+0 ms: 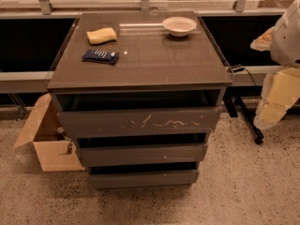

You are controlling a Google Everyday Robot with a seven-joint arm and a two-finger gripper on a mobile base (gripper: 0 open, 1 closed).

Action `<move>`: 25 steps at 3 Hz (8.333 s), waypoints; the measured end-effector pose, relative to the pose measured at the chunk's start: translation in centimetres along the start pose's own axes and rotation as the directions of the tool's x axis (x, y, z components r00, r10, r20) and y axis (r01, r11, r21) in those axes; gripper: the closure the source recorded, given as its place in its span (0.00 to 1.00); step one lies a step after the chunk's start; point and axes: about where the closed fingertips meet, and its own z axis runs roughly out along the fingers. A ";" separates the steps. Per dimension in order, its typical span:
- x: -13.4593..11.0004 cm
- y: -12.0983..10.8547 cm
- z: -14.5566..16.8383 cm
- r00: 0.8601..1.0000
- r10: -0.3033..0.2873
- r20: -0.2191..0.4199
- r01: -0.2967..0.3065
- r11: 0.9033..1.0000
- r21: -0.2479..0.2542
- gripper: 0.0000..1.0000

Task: Open bottom drawer

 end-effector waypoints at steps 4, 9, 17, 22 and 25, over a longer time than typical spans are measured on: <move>-1.6 2.7 15.1 0.957 -0.040 0.288 0.085 0.986 -0.145 0.00; -4.3 10.8 34.8 0.849 -0.183 0.496 0.322 0.923 -0.210 0.00; 5.2 15.0 63.8 0.875 -0.162 0.456 0.365 0.840 -0.402 0.00; 7.6 9.9 74.1 0.888 -0.284 0.362 0.370 0.909 -0.194 0.00; 8.1 6.3 80.3 0.867 -0.230 0.442 0.324 0.934 -0.150 0.19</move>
Offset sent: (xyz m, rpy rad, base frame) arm 0.0178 0.0182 -0.0725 0.1398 -0.0089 0.1524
